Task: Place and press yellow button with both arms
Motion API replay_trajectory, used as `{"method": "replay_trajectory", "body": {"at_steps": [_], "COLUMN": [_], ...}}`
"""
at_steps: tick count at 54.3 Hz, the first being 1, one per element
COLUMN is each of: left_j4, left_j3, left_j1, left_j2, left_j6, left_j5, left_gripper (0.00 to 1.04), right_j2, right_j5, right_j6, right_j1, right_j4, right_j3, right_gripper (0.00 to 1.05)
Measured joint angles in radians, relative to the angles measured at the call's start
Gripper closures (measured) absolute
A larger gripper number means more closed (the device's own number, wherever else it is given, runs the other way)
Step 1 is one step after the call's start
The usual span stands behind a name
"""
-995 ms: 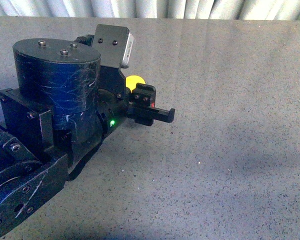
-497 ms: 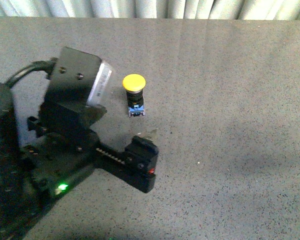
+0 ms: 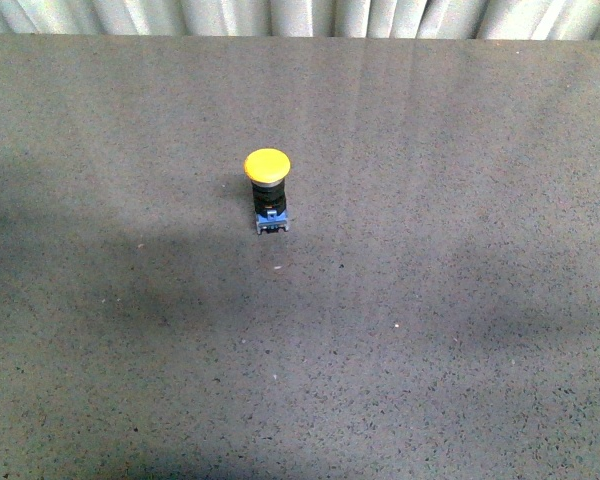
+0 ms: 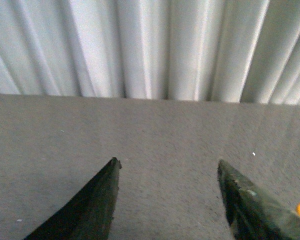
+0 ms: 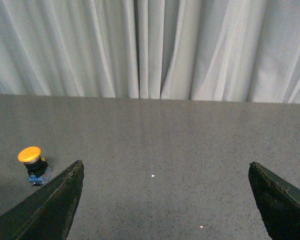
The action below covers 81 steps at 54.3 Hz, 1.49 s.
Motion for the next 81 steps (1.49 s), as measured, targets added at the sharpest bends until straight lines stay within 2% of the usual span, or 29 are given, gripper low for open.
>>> {"method": "replay_trajectory", "body": {"at_steps": [4, 7, 11, 15, 16, 22, 27, 31, 33, 36, 42, 46, 55, 58, 65, 79, 81], "left_j4": [-0.037, -0.087, -0.138, -0.180, -0.190, -0.267, -0.327, -0.369, -0.409, -0.441, -0.536, -0.587, -0.664, -0.697, -0.768, -0.871, -0.882], "left_j3": [-0.033, -0.066, -0.092, -0.107, -0.110, -0.128, -0.140, -0.146, -0.154, -0.156, -0.156, -0.156, -0.157, -0.157, -0.157, -0.157, -0.157], "left_j1": [0.028, 0.063, 0.095, 0.112, 0.116, 0.148, 0.166, 0.180, 0.222, 0.254, 0.277, 0.278, 0.278, 0.278, 0.278, 0.278, 0.278], "left_j2": [-0.097, -0.176, -0.251, -0.309, -0.323, -0.421, -0.495, -0.542, -0.589, -0.624, -0.731, -0.787, -0.870, -0.903, -0.977, -1.081, -1.092], "left_j6": [0.008, 0.013, 0.014, 0.016, 0.016, 0.019, 0.020, 0.020, 0.021, 0.022, 0.022, 0.022, 0.022, 0.022, 0.022, 0.022, 0.022], "left_j5": [0.042, 0.069, 0.099, 0.125, 0.127, 0.154, 0.175, 0.180, 0.248, 0.272, 0.283, 0.282, 0.282, 0.282, 0.282, 0.282, 0.282], "left_gripper": [0.62, 0.78, 0.93, 1.04, 1.03, 1.03, 1.03, 1.03, 1.03, 1.03, 1.03, 1.03, 1.03, 1.03, 1.03, 1.03, 1.03], "right_j2": [0.000, 0.000, 0.000, 0.000, 0.005, 0.229, 0.406, 0.504, 0.584, 0.672, 0.984, 1.171, 1.443, 1.543, 1.725, 1.875, 1.889], "right_j5": [-0.002, -0.003, -0.003, -0.003, -0.014, -0.236, -0.246, -0.223, -0.182, -0.138, -0.001, 0.045, 0.112, 0.125, 0.110, 0.106, 0.110], "right_j6": [0.000, 0.000, 0.000, 0.000, 0.004, 0.191, 0.257, 0.267, 0.259, 0.233, 0.159, 0.150, 0.138, 0.140, 0.195, 0.246, 0.250], "right_j1": [0.000, 0.000, 0.000, 0.000, -0.002, -0.047, -0.054, -0.052, -0.029, 0.013, 0.182, 0.270, 0.372, 0.403, 0.446, 0.470, 0.473], "right_j4": [0.000, 0.000, 0.000, 0.000, -0.006, -0.269, -0.212, -0.145, -0.076, -0.008, 0.156, 0.208, 0.219, 0.164, 0.013, -0.032, -0.041], "right_j3": [0.000, 0.000, 0.000, 0.000, 0.002, 0.133, 0.203, 0.253, 0.303, 0.345, 0.467, 0.557, 0.752, 0.838, 0.995, 1.155, 1.172], "right_gripper": [0.09, 0.09, 0.09, 0.09, 0.09, 0.09, 0.09, 0.09, 0.09, 0.09, 0.09, 0.09, 0.09, 0.18, 0.48, 1.03, 1.03]}}
